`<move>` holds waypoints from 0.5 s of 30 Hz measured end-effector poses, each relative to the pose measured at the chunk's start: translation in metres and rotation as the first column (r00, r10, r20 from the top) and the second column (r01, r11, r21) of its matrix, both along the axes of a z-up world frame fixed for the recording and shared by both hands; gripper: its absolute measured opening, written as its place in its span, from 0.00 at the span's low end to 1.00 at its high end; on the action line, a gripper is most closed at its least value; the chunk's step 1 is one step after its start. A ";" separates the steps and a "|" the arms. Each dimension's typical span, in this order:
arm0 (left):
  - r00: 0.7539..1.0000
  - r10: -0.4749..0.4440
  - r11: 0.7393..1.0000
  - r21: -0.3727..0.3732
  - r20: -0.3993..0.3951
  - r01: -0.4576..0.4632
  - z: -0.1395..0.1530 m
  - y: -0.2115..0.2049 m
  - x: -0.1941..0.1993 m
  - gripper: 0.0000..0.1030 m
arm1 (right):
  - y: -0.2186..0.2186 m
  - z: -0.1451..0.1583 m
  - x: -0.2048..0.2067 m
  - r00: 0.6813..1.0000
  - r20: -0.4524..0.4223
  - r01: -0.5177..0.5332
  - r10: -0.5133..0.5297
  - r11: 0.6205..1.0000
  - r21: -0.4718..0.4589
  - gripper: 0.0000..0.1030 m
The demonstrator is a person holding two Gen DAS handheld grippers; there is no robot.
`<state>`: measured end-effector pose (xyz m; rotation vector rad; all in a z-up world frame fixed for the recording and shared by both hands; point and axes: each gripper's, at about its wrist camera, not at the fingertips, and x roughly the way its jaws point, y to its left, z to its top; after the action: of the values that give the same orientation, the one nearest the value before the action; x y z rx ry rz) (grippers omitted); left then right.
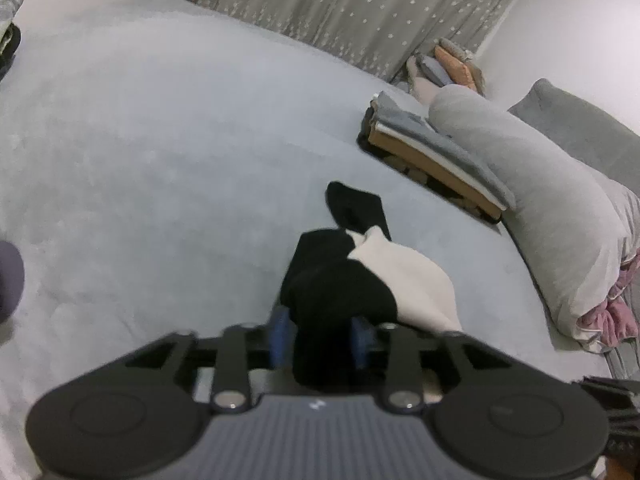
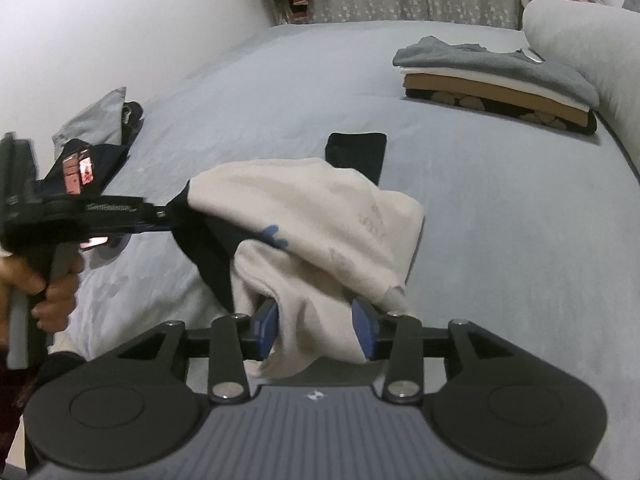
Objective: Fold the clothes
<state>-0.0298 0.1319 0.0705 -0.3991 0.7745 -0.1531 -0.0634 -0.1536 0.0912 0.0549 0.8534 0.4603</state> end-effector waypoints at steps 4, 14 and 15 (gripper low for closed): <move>0.999 -0.033 0.999 0.001 0.022 0.033 0.012 0.002 0.003 0.62 | -0.002 -0.003 0.010 1.000 0.000 0.025 -0.025 1.000 0.008 0.43; 0.991 -0.128 0.991 -0.047 0.030 0.129 0.023 -0.024 0.044 0.76 | -0.019 -0.008 0.019 0.998 -0.023 0.059 -0.057 0.996 0.065 0.53; 0.992 -0.127 0.991 -0.032 0.010 0.127 0.020 -0.029 0.053 0.76 | -0.021 -0.010 0.019 0.998 -0.026 0.063 -0.062 0.995 0.071 0.53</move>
<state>0.0228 0.1033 0.0905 -0.3802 0.7908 -0.2872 -0.0446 -0.1743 0.0816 0.1532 0.8561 0.4322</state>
